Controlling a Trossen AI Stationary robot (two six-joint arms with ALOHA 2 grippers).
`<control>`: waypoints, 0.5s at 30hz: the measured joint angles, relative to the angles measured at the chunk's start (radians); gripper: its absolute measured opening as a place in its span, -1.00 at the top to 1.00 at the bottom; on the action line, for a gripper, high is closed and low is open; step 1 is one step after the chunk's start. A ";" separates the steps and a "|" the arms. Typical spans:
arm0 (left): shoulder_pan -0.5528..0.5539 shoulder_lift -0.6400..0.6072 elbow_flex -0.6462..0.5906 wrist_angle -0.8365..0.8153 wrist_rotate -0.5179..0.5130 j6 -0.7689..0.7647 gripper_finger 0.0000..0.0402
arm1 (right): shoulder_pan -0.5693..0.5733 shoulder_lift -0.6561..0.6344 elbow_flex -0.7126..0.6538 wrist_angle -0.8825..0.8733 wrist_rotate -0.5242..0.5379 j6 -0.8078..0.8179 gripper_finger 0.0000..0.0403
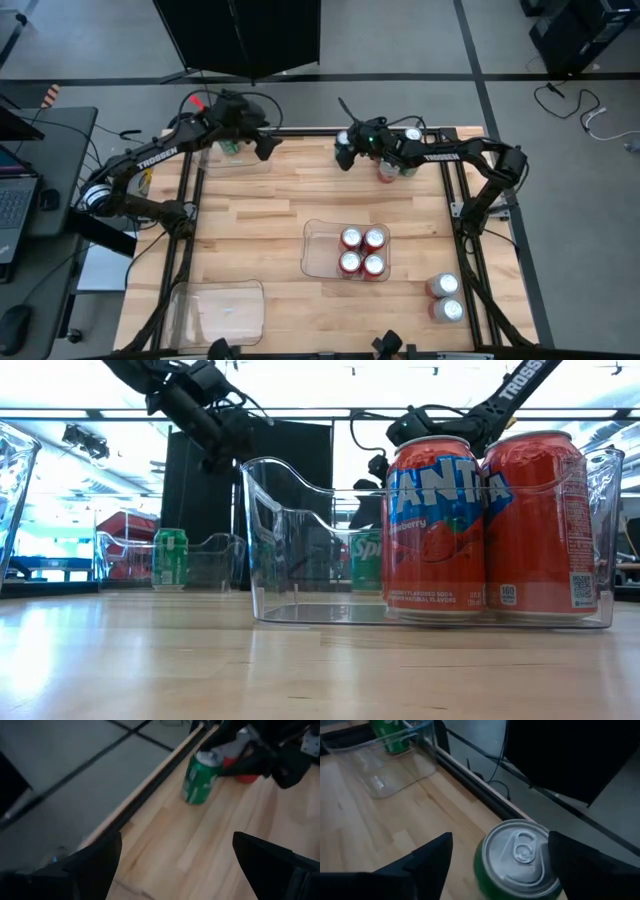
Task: Sort soda cans
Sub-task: Put the sprite soda can into the top left transparent bin
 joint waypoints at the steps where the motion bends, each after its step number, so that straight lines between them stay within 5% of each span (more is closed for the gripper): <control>1: 0.000 0.000 -0.005 -0.021 0.000 -0.007 -0.91 | 0.000 0.000 0.000 0.001 -0.005 0.000 -0.48; 7: -0.001 0.001 -0.034 -0.076 -0.054 -0.029 -0.89 | 0.004 -0.016 -0.002 -0.004 -0.003 -0.002 -0.30; 15: -0.001 0.001 -0.039 -0.074 -0.056 -0.029 -0.82 | 0.012 -0.061 -0.001 0.016 0.046 0.000 -0.43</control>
